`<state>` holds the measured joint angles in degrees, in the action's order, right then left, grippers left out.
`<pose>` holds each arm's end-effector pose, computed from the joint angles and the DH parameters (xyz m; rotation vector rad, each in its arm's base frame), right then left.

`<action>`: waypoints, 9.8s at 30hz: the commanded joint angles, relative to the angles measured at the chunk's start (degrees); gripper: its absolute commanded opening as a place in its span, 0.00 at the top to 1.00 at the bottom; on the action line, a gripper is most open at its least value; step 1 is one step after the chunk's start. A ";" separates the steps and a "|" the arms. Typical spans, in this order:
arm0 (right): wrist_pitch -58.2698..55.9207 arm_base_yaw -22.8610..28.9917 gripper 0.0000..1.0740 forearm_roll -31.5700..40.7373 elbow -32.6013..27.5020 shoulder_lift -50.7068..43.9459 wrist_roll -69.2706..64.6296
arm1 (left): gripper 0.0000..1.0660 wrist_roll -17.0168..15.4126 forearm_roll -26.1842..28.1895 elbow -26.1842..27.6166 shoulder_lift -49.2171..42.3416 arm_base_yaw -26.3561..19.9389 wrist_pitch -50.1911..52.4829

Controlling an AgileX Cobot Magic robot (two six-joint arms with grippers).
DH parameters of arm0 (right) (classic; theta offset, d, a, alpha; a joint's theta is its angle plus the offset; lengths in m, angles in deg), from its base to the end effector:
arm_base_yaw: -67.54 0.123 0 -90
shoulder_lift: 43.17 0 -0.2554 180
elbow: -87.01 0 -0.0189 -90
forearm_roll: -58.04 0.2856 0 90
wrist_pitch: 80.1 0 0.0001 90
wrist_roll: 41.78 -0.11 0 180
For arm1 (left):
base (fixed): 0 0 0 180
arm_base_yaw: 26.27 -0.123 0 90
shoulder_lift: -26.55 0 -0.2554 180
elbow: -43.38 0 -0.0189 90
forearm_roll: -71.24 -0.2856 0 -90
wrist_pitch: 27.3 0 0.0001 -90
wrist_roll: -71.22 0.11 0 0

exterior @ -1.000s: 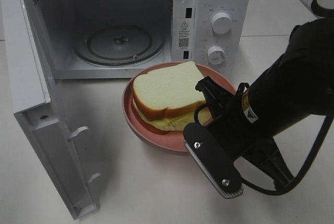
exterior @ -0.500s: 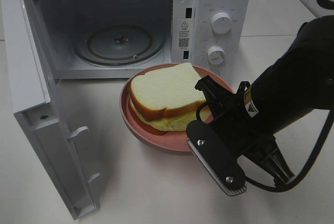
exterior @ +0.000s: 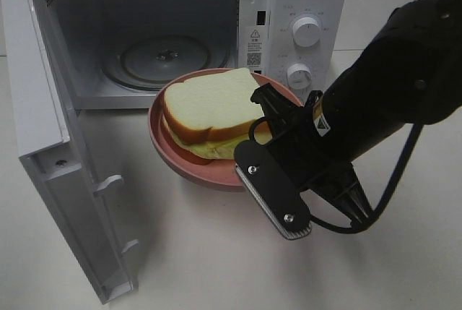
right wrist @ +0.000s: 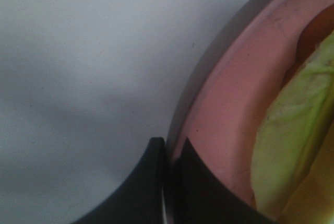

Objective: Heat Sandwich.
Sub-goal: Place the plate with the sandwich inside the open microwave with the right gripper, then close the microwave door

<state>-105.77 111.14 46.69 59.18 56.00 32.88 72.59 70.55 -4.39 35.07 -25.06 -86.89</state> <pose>0.2463 0.2216 0.1213 -2.4171 1.1971 -0.3430 0.0734 -0.0004 0.2870 0.0451 2.0220 0.0161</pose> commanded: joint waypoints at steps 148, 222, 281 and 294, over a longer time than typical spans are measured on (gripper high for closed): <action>-7.85 -6.13 0.29 9.05 44.18 31.23 -6.19 | 0.08 -0.23 -0.06 -0.23 -1.55 0.40 0.23; -46.35 -7.39 0.29 8.94 -6.07 -50.08 -74.66 | 0.08 -0.23 -0.06 -0.23 -1.55 0.40 0.23; -33.63 -41.71 0.29 9.05 -19.48 -92.19 -75.29 | 0.08 -0.23 -0.11 -0.23 -1.38 0.40 0.23; -33.63 -41.71 0.29 9.05 -19.48 -92.19 -75.29 | 0.08 -0.23 -0.11 -0.23 -1.38 0.40 0.23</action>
<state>-139.98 69.83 55.63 39.98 -34.70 -41.78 72.59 70.55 -4.39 35.07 -25.06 -86.89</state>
